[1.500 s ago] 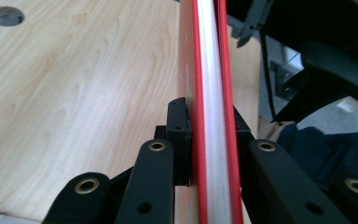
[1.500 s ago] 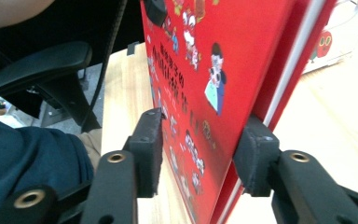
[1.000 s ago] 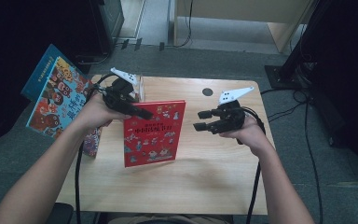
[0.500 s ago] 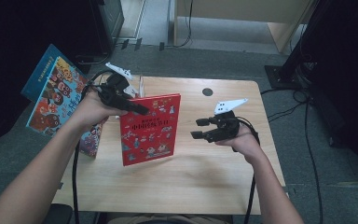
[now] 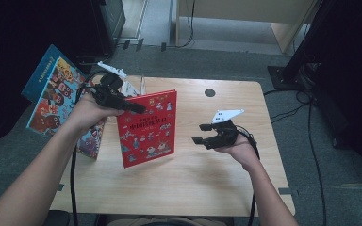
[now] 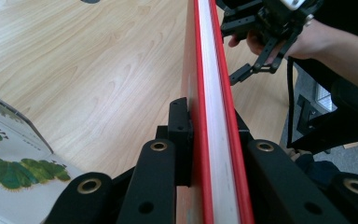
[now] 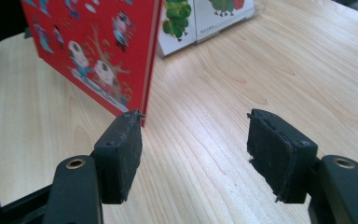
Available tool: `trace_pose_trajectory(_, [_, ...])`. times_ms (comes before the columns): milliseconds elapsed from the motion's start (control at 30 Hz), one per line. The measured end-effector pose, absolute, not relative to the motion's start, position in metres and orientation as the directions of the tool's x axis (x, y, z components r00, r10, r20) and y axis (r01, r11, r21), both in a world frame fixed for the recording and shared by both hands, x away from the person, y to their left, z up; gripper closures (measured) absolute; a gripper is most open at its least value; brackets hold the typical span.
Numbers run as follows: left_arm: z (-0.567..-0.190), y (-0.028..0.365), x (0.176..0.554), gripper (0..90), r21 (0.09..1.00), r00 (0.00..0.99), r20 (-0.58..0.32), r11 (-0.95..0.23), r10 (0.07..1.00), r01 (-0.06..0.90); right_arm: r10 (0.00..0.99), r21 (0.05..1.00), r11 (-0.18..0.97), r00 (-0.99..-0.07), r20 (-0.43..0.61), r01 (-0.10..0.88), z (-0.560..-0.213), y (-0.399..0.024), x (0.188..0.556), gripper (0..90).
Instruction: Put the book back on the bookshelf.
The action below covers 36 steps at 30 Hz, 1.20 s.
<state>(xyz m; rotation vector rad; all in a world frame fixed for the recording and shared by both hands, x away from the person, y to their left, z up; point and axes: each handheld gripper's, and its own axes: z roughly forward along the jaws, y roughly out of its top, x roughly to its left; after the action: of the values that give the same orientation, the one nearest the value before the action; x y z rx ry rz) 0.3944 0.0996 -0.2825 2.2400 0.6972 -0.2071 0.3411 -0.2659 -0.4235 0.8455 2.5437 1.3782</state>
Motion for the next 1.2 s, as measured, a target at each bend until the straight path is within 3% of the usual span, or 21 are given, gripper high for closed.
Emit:
trace_pose_trajectory(700, [-0.276,0.133,0.388,79.6,0.618,0.769,-0.369,-0.48,0.522,0.623,0.722,0.755,0.398,-0.686,0.092,0.521,-0.478,-0.263,0.346,38.2])
trace_pose_trajectory(1200, [-0.272,0.157,0.381,79.7,0.611,0.731,-0.383,-0.439,0.565,0.659,0.76,0.69,0.419,-0.644,0.089,0.59,-0.5,-0.263,0.354,37.1])
